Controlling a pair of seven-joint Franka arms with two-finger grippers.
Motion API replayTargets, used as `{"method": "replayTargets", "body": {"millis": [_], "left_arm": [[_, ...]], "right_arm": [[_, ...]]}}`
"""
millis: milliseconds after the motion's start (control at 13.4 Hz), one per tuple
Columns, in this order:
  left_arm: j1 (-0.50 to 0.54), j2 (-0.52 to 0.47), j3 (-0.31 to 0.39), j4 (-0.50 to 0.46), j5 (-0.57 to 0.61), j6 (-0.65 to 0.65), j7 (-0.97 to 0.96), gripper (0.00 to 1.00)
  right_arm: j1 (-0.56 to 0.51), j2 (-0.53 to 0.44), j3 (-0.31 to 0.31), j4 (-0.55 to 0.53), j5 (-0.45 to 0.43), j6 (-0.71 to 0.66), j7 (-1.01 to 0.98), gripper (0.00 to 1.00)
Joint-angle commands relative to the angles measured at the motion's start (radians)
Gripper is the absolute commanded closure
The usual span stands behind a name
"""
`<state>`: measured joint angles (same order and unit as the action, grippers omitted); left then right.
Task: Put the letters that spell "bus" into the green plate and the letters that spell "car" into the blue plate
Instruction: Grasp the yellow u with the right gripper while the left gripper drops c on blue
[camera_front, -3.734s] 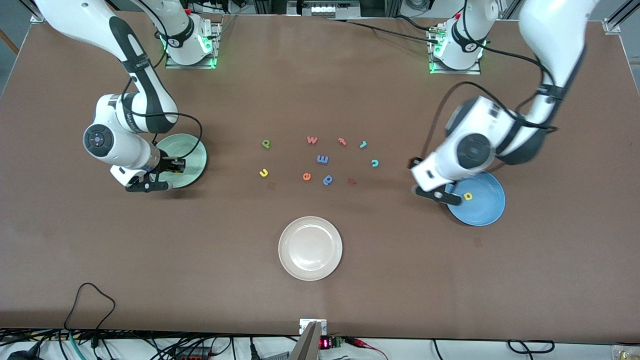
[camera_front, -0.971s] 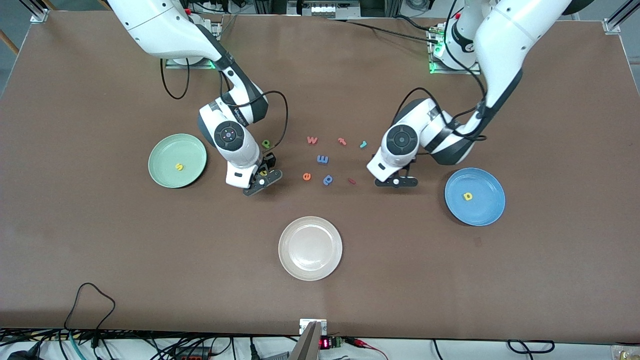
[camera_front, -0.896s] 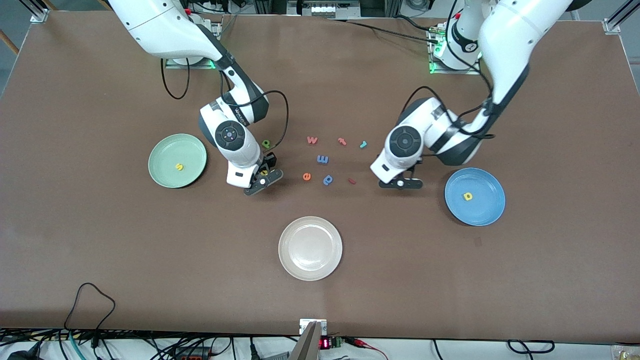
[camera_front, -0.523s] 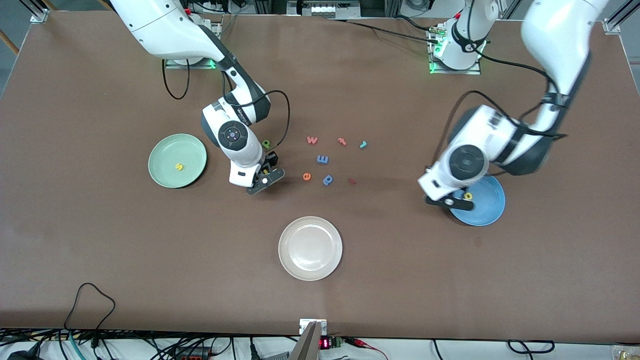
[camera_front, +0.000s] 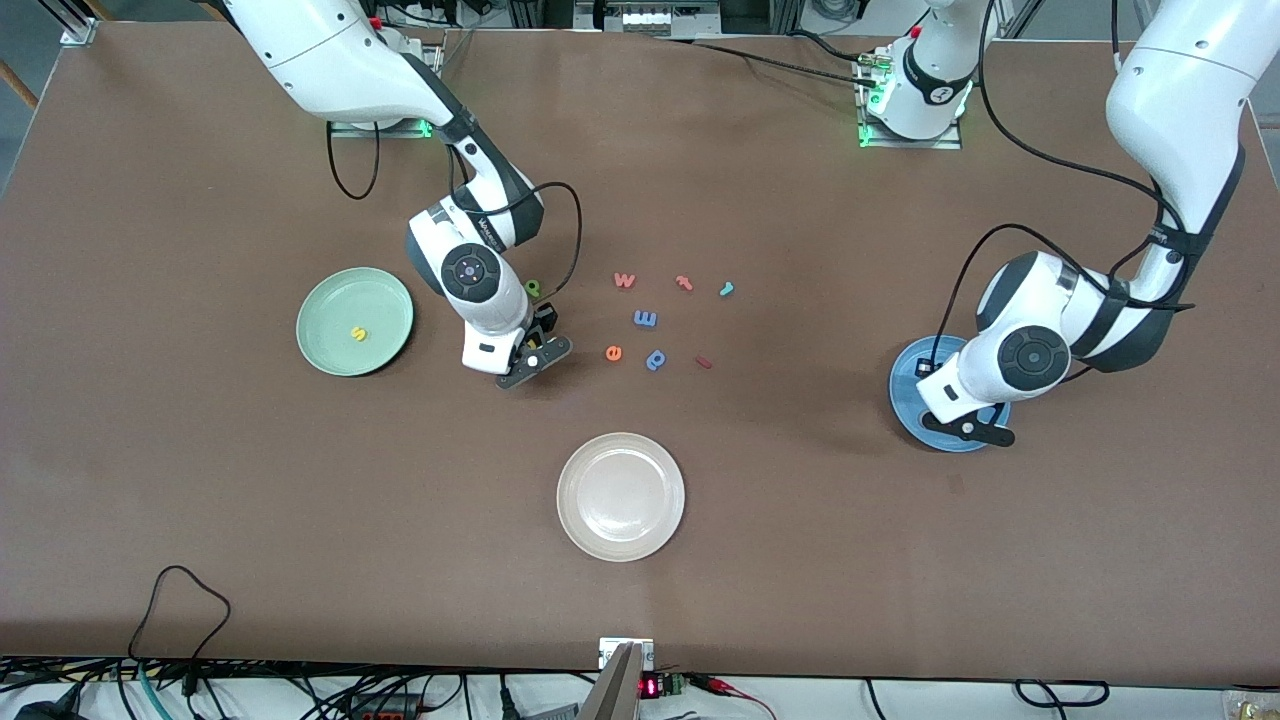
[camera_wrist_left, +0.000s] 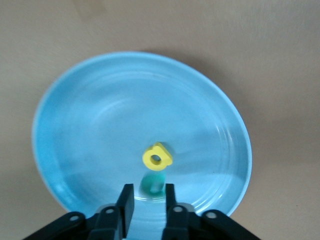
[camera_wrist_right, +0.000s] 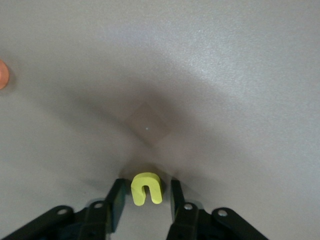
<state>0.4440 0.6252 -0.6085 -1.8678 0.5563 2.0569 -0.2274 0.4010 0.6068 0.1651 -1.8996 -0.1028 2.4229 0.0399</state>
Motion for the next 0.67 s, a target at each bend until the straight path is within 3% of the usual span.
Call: {"method": "replayTargets", "body": {"millis": [0,149,299,448,598], "left_arm": [[0.015,-0.045,-0.043,-0.017,0.019,-0.044,-0.006,0.0],[0.025,-0.062,-0.123,-0.016,0.007,-0.122,-0.083,0.0],[0.041,-0.058,-0.259,-0.017,-0.027,-0.201,-0.278,0.0],[0.033,-0.044,-0.351,-0.051,-0.079,-0.19,-0.447,0.0],[0.03,-0.041,-0.437,-0.111,-0.079,-0.099,-0.467,0.0]], "right_arm": [[0.01,0.01,-0.009,0.01,-0.015,0.002,0.011,0.74],[0.01,0.01,-0.009,0.01,-0.014,0.002,0.011,0.85],[0.006,0.008,-0.012,0.011,-0.012,0.002,0.009,0.98],[0.002,-0.022,-0.033,0.005,-0.012,-0.01,0.006,1.0],[-0.036,-0.097,-0.045,-0.01,-0.014,-0.092,0.002,1.0]]}}
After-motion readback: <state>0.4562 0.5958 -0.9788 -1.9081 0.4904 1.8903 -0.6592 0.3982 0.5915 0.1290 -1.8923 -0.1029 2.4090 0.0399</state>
